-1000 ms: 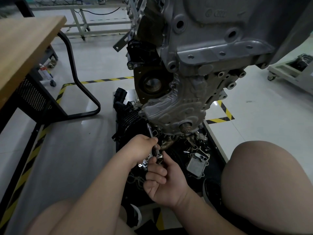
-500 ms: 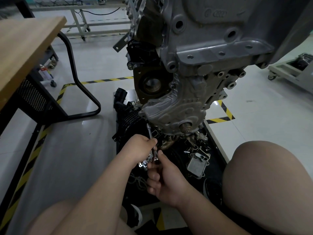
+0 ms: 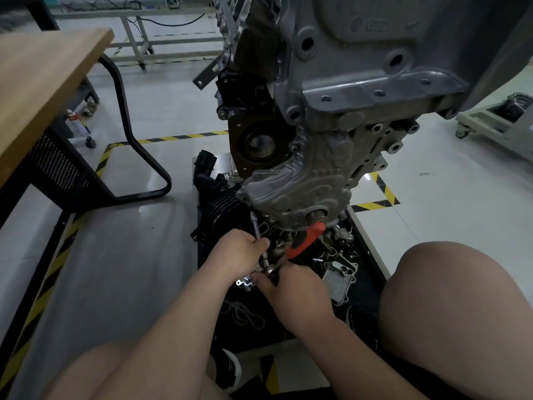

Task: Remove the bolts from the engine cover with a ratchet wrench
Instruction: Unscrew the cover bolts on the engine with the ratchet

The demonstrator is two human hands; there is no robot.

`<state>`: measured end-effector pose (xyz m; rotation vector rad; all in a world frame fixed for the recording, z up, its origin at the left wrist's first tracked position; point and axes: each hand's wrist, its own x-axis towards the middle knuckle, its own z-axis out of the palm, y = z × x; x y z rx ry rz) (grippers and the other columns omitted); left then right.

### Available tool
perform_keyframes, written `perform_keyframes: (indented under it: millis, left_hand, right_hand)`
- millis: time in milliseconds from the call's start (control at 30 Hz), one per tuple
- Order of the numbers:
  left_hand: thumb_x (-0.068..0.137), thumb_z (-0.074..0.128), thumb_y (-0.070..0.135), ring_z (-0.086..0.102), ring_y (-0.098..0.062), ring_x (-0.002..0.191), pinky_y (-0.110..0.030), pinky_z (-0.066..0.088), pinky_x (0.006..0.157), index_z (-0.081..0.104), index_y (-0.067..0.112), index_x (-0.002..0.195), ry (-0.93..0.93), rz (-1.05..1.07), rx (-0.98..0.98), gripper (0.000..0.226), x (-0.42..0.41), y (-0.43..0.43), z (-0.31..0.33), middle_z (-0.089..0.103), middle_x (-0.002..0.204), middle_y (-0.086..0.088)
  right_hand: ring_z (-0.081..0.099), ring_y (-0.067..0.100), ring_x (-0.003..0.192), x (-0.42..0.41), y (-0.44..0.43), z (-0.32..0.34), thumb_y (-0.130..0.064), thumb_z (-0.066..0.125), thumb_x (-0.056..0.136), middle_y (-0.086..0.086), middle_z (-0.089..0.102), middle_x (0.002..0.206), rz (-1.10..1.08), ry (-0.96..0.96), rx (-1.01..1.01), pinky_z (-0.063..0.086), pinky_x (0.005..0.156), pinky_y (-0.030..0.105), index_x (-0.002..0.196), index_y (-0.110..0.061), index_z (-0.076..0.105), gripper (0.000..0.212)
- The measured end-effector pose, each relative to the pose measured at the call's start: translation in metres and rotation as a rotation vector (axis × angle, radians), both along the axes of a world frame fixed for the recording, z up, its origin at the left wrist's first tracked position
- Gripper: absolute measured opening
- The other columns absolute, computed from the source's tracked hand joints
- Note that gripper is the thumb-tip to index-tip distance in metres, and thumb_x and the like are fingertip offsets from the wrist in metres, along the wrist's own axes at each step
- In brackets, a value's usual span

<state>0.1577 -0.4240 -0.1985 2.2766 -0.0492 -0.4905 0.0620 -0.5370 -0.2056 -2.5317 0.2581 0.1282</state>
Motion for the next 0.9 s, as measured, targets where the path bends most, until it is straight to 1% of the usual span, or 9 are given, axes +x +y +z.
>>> perform_keyframes:
  millis: [67,133,200,300,400,500,700,833,900]
  left_hand:
    - [0.09,0.061,0.04,0.039,-0.005,0.034,-0.017,0.03,0.038,0.067,0.015,0.053,0.012,0.0,-0.01,0.046,-0.001,0.0,0.001,0.042,0.036,0.01]
    - [0.092,0.059,0.039,0.038,-0.002,0.029,-0.015,0.029,0.035,0.063,0.023,0.044,0.041,0.006,-0.043,0.051,-0.001,0.0,0.002,0.041,0.031,0.01]
    - [0.093,0.058,0.039,0.034,-0.005,0.026,-0.013,0.026,0.034,0.062,0.018,0.053,0.097,0.029,-0.109,0.045,-0.001,0.0,0.002,0.037,0.031,0.01]
    - [0.093,0.056,0.04,0.03,-0.007,0.027,-0.011,0.023,0.032,0.062,0.012,0.06,0.174,0.059,-0.171,0.044,0.0,0.0,0.002,0.036,0.036,0.008]
    - [0.094,0.054,0.041,0.032,-0.007,0.03,-0.013,0.024,0.033,0.067,0.02,0.06,0.222,0.052,-0.179,0.042,0.0,-0.002,0.004,0.045,0.047,0.002]
    - [0.095,0.052,0.042,0.036,-0.009,0.038,-0.014,0.024,0.034,0.067,0.02,0.064,0.243,0.037,-0.165,0.041,-0.001,-0.003,0.005,0.051,0.056,-0.003]
    - [0.093,0.054,0.044,0.049,-0.013,0.05,-0.017,0.028,0.039,0.066,0.023,0.061,0.214,0.032,-0.147,0.04,-0.003,-0.002,0.005,0.06,0.06,-0.001]
    - [0.091,0.058,0.042,0.038,-0.005,0.032,-0.013,0.026,0.034,0.066,0.029,0.047,0.157,0.033,-0.144,0.046,-0.002,-0.001,0.003,0.05,0.046,0.003]
    - [0.089,0.059,0.042,0.04,-0.009,0.036,-0.017,0.031,0.038,0.066,0.03,0.049,0.133,0.028,-0.148,0.043,-0.001,0.0,0.003,0.05,0.051,-0.001]
  right_hand:
    - [0.048,0.01,0.047,0.0,0.0,0.0,-0.06,0.052,0.089,-0.006,0.049,0.052,-0.056,0.032,0.218,0.033,0.045,0.026,0.058,-0.021,0.042,0.051]
    - [0.048,0.012,0.039,-0.003,0.001,0.001,-0.052,0.052,0.093,0.0,0.053,0.046,-0.122,0.081,0.57,0.039,0.045,0.026,0.055,-0.011,0.05,0.056]
    - [0.05,0.014,0.039,-0.004,0.003,0.004,-0.052,0.046,0.096,0.003,0.056,0.047,-0.19,0.16,0.827,0.042,0.045,0.027,0.065,-0.007,0.06,0.057]
    - [0.043,0.016,0.039,-0.005,0.008,0.004,-0.056,0.043,0.097,0.004,0.05,0.049,-0.355,0.341,1.299,0.037,0.048,0.027,0.081,-0.007,0.062,0.055]
    - [0.032,0.011,0.036,-0.005,0.011,0.006,-0.057,0.05,0.089,-0.003,0.039,0.046,-0.443,0.52,1.765,0.035,0.045,0.022,0.069,-0.013,0.061,0.049]
    - [0.034,0.009,0.033,-0.006,0.013,0.005,-0.049,0.055,0.084,-0.006,0.04,0.042,-0.411,0.59,2.079,0.037,0.043,0.021,0.066,-0.012,0.063,0.042]
    - [0.034,0.011,0.03,-0.007,0.017,0.0,-0.054,0.041,0.094,-0.005,0.038,0.04,-0.419,0.641,2.285,0.036,0.042,0.02,0.067,-0.011,0.062,0.055]
    - [0.033,0.01,0.03,-0.006,0.016,0.005,-0.057,0.044,0.09,-0.005,0.038,0.04,-0.398,0.636,2.135,0.035,0.042,0.02,0.066,-0.014,0.059,0.051]
    - [0.03,0.009,0.031,-0.005,0.015,0.008,-0.059,0.045,0.087,-0.006,0.036,0.041,-0.408,0.632,2.015,0.034,0.041,0.021,0.065,-0.015,0.058,0.051]
